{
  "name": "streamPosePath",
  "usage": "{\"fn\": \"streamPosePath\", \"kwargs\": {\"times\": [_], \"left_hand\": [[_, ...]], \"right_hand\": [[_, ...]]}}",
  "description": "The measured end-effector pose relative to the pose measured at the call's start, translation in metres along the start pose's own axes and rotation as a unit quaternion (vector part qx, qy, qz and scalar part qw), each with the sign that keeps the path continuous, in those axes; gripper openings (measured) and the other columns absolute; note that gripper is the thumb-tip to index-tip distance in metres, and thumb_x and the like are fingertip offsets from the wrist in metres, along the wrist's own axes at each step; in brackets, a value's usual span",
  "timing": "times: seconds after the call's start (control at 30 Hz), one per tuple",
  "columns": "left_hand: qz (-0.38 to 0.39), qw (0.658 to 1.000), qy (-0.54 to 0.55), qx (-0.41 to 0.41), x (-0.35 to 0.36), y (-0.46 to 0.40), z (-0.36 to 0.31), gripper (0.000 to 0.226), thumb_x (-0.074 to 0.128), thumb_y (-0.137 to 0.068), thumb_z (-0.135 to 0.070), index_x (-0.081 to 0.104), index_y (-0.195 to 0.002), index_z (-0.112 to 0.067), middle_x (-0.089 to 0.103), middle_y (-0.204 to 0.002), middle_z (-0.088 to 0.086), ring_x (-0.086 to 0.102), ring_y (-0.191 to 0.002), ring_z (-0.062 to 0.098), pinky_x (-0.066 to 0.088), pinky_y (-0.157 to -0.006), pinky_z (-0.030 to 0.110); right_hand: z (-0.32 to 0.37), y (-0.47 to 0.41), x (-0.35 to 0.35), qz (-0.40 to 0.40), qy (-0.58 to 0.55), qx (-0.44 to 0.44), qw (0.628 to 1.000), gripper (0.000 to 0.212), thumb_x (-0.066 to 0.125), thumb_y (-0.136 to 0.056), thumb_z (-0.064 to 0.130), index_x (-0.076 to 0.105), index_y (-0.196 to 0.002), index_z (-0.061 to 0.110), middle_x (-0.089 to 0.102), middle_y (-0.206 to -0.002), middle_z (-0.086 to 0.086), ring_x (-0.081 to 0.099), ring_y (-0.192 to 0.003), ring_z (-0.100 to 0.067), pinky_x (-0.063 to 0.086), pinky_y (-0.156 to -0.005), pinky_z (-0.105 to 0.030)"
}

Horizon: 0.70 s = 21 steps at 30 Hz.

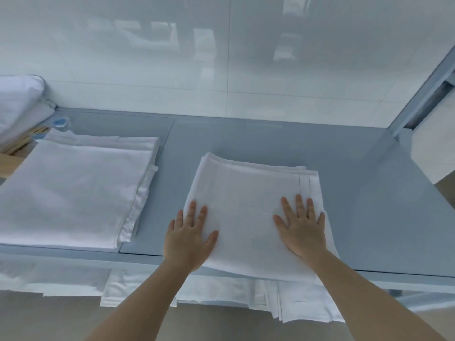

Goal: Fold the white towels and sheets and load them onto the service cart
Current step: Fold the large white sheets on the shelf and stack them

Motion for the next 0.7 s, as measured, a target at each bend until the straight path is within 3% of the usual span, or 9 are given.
{"fn": "streamPosePath", "kwargs": {"times": [0.1, 0.23, 0.37, 0.43, 0.53, 0.7], "left_hand": [[0.022, 0.999, -0.012, -0.021, -0.002, 0.022, 0.018, 0.073, 0.01, -0.089, -0.07, -0.009, -0.152, -0.037, -0.017, -0.16, -0.006, 0.004, -0.148, 0.028, 0.005, -0.118, 0.049], [0.008, 0.998, -0.049, -0.036, -0.012, 0.033, 0.024, 0.074, 0.007, -0.087, -0.068, -0.005, -0.152, -0.035, -0.014, -0.161, -0.004, -0.019, -0.146, 0.032, -0.021, -0.109, 0.06], [-0.018, 0.99, -0.051, 0.132, -0.019, -0.001, -0.038, 0.071, -0.005, -0.085, -0.066, -0.007, -0.151, -0.039, -0.018, -0.16, -0.005, -0.033, -0.141, 0.027, -0.024, -0.109, 0.058], [0.003, 0.982, -0.051, 0.183, -0.016, -0.028, -0.059, 0.067, -0.002, -0.089, -0.066, -0.007, -0.151, -0.04, -0.015, -0.16, -0.006, -0.028, -0.143, 0.024, -0.021, -0.111, 0.056], [0.046, 0.992, -0.052, 0.107, -0.008, -0.071, -0.035, 0.065, 0.005, -0.091, -0.067, -0.012, -0.149, -0.042, -0.016, -0.16, -0.008, -0.019, -0.146, 0.021, -0.016, -0.115, 0.052], [0.018, 0.998, -0.046, 0.036, -0.008, -0.092, 0.002, 0.07, -0.001, -0.086, -0.07, -0.013, -0.149, -0.04, -0.014, -0.161, -0.004, -0.019, -0.146, 0.017, -0.018, -0.115, 0.046]], "right_hand": [[0.018, 0.014, 0.002, 0.015, 0.006, -0.017, 1.0, 0.062, 0.003, -0.091, 0.066, -0.017, -0.146, 0.045, -0.022, -0.158, 0.006, -0.021, -0.145, -0.023, -0.006, -0.117, -0.054], [0.033, 0.026, 0.002, 0.012, 0.01, -0.021, 1.0, 0.063, 0.002, -0.091, 0.066, -0.019, -0.146, 0.044, -0.023, -0.158, 0.005, -0.021, -0.145, -0.023, -0.007, -0.117, -0.053], [0.034, 0.026, 0.003, -0.008, 0.014, -0.023, 1.0, 0.065, -0.013, -0.083, 0.067, -0.027, -0.142, 0.044, -0.025, -0.157, 0.006, -0.023, -0.145, -0.022, -0.007, -0.118, -0.051], [0.032, 0.024, 0.004, -0.018, 0.004, -0.024, 1.0, 0.066, -0.02, -0.077, 0.068, -0.031, -0.138, 0.046, -0.025, -0.157, 0.008, -0.024, -0.144, -0.02, -0.007, -0.118, -0.05], [0.028, 0.021, 0.007, -0.037, -0.008, -0.035, 0.999, 0.061, -0.019, -0.078, 0.068, -0.031, -0.135, 0.05, -0.026, -0.155, 0.012, -0.026, -0.143, -0.017, -0.006, -0.118, -0.048], [0.026, 0.017, 0.006, -0.059, -0.016, -0.036, 0.997, 0.056, -0.01, -0.086, 0.064, -0.023, -0.14, 0.051, -0.022, -0.155, 0.015, -0.025, -0.143, -0.013, -0.004, -0.119, -0.045]]}}
Point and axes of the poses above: each hand's wrist, its own y-axis away from the middle knuckle, its own x-axis out of the palm, z = x × y, the point moved 5 cm from there along -y, towards the middle knuckle
